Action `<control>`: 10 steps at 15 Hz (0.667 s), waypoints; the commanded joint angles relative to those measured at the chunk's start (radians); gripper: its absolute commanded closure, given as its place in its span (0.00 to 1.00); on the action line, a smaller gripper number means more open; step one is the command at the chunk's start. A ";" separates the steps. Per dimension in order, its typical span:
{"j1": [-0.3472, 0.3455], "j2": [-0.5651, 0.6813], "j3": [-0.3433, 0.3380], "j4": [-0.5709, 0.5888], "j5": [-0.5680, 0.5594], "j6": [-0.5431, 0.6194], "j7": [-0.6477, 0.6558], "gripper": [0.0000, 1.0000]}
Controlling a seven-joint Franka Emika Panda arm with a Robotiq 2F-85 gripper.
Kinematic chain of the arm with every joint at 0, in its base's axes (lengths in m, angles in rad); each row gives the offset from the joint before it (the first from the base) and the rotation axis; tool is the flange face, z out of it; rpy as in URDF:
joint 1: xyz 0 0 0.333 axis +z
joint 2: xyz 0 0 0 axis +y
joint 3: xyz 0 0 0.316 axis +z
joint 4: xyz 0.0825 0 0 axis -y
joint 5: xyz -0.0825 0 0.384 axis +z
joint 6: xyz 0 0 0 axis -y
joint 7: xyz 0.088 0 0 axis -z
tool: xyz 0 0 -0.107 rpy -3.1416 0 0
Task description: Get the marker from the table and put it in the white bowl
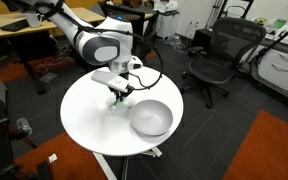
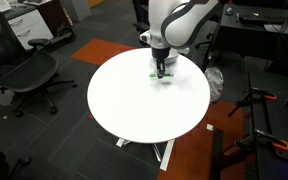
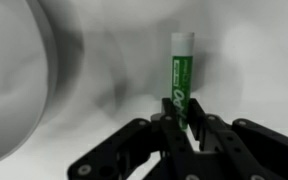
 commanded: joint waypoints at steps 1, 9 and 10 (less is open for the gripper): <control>-0.018 -0.190 0.011 -0.175 0.046 0.082 0.040 0.95; -0.082 -0.413 -0.032 -0.232 0.243 0.052 0.022 0.95; -0.084 -0.416 -0.051 -0.211 0.258 0.039 0.037 0.95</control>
